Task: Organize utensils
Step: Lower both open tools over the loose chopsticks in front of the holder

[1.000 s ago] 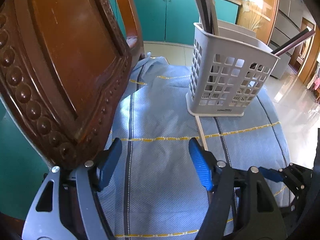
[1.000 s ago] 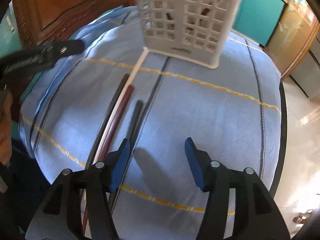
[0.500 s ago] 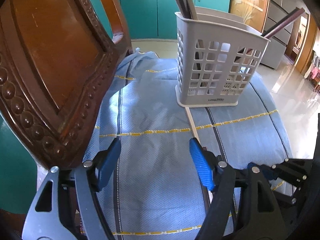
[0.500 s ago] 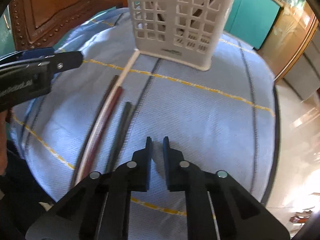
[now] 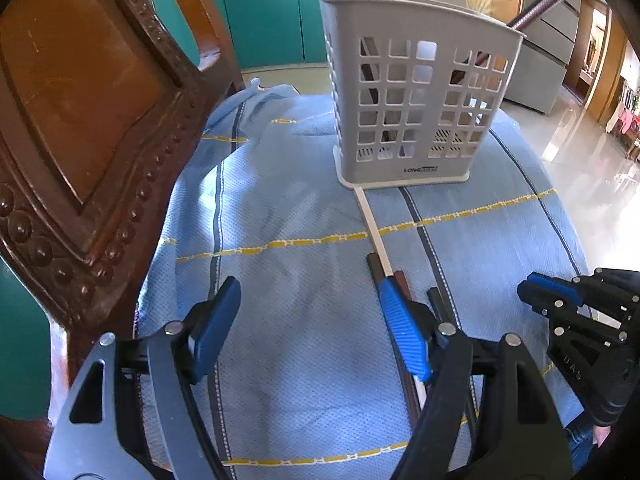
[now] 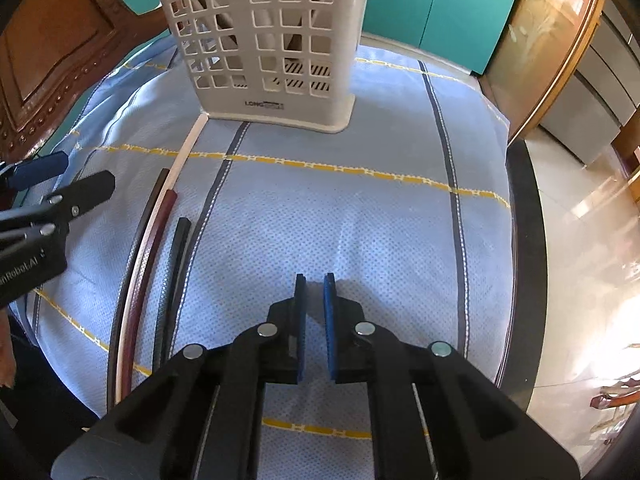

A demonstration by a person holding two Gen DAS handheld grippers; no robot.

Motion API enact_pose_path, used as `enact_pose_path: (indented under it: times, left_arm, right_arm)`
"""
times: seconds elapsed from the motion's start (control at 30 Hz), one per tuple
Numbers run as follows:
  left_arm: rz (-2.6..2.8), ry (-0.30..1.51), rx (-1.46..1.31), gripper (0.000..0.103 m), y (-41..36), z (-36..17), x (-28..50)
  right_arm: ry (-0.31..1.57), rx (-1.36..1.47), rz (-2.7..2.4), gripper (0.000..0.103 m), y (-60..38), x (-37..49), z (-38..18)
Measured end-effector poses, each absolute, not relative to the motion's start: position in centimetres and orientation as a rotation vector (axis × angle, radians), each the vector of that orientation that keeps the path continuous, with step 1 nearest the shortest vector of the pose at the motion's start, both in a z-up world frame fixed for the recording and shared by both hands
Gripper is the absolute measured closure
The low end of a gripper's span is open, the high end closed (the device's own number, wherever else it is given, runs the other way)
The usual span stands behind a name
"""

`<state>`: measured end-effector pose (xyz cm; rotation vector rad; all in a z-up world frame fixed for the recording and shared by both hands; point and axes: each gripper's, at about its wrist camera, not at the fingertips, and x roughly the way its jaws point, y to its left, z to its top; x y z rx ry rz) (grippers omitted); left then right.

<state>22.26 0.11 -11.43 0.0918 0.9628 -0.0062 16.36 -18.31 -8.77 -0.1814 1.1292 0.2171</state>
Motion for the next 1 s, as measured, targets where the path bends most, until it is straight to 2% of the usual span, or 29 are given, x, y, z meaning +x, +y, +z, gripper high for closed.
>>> enact_pose_path:
  times: [0.17,0.43,1.0]
  left_arm:
    - [-0.012,0.977,0.107,0.029,-0.2,-11.9,22.2]
    - [-0.029,1.015,0.102,0.029,-0.3,-12.9,22.7]
    - [-0.046,1.052,0.109,0.029,-0.8,-14.5,23.4]
  right_arm:
    - [1.129,-0.177,0.218,0.092,-18.3,16.5,-8.6]
    - [1.125,-0.154,0.212,0.069,-18.4,16.5,-8.2]
    - [1.12,-0.148,0.216,0.057,-18.8,16.4,-7.9]
